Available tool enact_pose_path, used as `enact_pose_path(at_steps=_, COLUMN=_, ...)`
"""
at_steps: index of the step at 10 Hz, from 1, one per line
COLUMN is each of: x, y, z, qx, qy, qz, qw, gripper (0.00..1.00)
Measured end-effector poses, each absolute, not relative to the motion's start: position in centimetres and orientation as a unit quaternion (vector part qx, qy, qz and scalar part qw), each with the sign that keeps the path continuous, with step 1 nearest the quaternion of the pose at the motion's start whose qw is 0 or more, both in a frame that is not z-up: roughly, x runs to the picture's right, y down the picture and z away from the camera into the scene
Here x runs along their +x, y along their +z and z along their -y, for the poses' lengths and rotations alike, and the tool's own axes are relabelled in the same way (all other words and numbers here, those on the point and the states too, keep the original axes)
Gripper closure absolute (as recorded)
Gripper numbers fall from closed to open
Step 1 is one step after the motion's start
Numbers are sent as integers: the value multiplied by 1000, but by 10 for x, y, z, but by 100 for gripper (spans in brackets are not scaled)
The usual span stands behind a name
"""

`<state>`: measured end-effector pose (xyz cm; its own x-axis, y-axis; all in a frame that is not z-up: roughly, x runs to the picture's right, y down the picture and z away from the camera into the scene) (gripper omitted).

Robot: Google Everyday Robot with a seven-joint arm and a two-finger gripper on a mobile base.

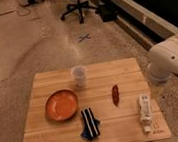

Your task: Pick up the ceramic bowl

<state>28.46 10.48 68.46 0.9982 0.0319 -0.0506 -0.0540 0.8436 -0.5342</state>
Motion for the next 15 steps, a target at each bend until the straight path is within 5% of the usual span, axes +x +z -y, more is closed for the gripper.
enact_pose_path(at_steps=6, x=210, y=684, z=-91, qx=-258, qy=-68, qz=56, qw=962, gripper=35)
enact_pose_path(at_steps=15, x=5, y=724, z=-84, qx=-227, qy=-277, qz=171, qw=918, gripper=35)
